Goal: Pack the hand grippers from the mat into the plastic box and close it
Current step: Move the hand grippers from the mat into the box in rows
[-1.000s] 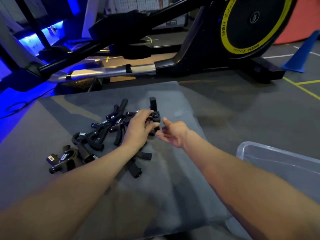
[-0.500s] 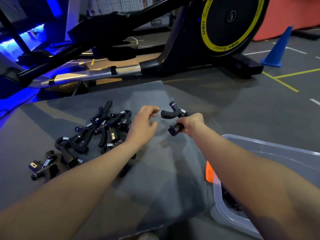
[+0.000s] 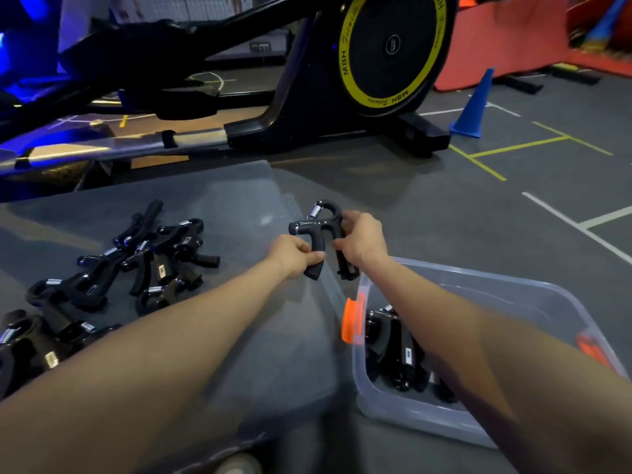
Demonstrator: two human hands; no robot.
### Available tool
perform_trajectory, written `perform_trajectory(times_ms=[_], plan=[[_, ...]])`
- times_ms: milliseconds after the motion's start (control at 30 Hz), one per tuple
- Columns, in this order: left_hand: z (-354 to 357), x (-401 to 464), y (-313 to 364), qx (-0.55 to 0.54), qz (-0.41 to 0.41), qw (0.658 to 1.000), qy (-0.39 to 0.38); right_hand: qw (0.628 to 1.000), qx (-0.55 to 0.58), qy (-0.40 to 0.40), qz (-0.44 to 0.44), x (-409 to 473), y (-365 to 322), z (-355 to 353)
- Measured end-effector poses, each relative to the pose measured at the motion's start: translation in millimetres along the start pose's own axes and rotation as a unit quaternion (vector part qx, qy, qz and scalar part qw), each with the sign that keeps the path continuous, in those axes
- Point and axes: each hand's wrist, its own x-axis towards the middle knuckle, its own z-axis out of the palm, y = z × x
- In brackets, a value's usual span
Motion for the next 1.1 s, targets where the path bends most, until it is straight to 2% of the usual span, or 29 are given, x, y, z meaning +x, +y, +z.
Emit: perform_trajectory(times_ms=[200,367,500,667,733,900,1033,1100], plan=[[57.6,-3.1,23.7,-0.057,0.012,0.998,-0.027,0.998,0.016,0.052,0.034,-18.2,39.1,-49.5],[104.9,-14.4,44.7,-0.080,0.027,0.995,-0.057,0.995,0.045,0.060,0.067,-38.7,80.1,-84.6],[139.2,-25.7,54.4,-0.095,0.037,0.989,-0.104,0.989,0.071,0.092,0.086,-53.4,106.1,-110.9],[173.2,-32.6,51.8,-0.074,0.050,0.987,-0.132,0.973,0.105,0.108,0.178,-58.7,142.6,-123.0],[181.1,-31.5,48.6,-0.046,0.062,0.987,-0.138,0.967,0.091,0.108,0.212,-60.1,159.5,-123.4],[192.4,-21.4,29.4,0.152,0.128,0.972,-0.121,0.956,0.064,0.092,0.271,-62.6,198.6,-116.7],[190.4,-11.0,20.1,0.285,0.203,0.933,-0.082,0.949,0.033,0.089,0.299,-62.0,219.6,-105.8],[187.2,-5.0,19.5,0.307,0.256,0.915,-0.049,0.948,0.014,0.073,0.309,-60.9,227.2,-101.3]])
